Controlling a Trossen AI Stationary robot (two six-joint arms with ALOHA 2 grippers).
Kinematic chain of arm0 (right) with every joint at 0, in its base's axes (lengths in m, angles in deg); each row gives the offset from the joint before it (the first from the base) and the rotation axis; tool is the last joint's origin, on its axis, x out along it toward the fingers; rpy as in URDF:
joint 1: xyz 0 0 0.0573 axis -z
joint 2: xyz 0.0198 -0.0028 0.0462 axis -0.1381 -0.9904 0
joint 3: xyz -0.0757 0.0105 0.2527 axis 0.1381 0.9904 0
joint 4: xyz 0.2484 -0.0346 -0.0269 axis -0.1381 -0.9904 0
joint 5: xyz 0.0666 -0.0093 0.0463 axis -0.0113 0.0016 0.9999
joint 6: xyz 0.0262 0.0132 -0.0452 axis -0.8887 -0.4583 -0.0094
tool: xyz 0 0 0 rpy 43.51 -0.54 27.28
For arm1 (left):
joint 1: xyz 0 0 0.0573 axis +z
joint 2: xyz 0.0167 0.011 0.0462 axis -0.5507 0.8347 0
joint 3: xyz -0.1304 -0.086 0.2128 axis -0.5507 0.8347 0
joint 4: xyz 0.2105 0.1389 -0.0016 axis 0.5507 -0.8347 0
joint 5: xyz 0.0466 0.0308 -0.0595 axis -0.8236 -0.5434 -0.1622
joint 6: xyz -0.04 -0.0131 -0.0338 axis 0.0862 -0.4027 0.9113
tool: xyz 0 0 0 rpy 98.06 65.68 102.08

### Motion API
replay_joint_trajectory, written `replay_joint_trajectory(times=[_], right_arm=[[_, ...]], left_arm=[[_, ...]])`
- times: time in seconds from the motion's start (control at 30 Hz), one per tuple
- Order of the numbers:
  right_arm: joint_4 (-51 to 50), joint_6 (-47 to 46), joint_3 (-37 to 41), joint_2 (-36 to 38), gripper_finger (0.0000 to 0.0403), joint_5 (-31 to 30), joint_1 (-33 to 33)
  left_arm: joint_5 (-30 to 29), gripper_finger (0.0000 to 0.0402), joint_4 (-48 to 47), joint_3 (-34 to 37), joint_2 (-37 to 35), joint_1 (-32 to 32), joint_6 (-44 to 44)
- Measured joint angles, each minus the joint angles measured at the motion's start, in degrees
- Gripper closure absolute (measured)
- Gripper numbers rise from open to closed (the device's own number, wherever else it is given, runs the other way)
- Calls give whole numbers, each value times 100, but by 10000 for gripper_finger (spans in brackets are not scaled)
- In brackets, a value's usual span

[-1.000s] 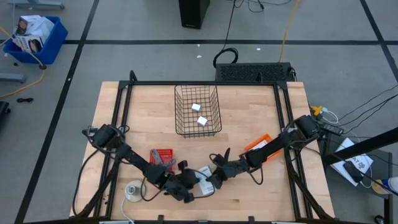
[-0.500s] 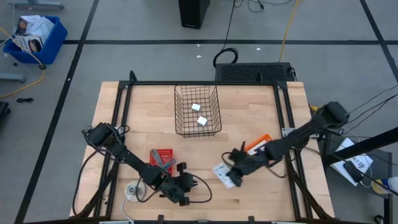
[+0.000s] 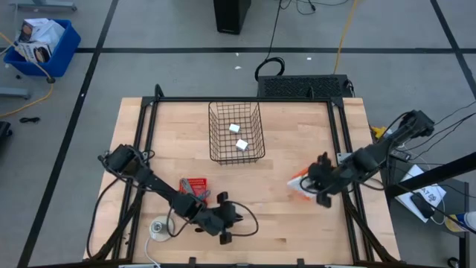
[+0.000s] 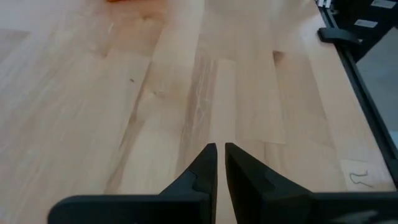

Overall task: Pick and place items into bin
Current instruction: Put the white card reader box into the orange bin

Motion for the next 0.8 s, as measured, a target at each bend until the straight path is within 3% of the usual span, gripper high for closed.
replay_joint_trajectory(times=[0.1, 0.3, 0.57, 0.8], right_arm=[[-969, 380, 2, 252, 365, -121, 81], [-1897, 1398, 2, 262, 364, -316, 108], [-2067, 2969, 2, -614, 342, -461, 110], [-1988, 2735, 7, -1403, 335, -438, 110]], left_arm=[[80, 366, -2, 0, 0, 98, 47], [291, 366, 28, 0, 0, 330, 135], [345, 366, 58, -2, -3, 554, 258], [386, 366, 57, -4, -9, 599, 286]])
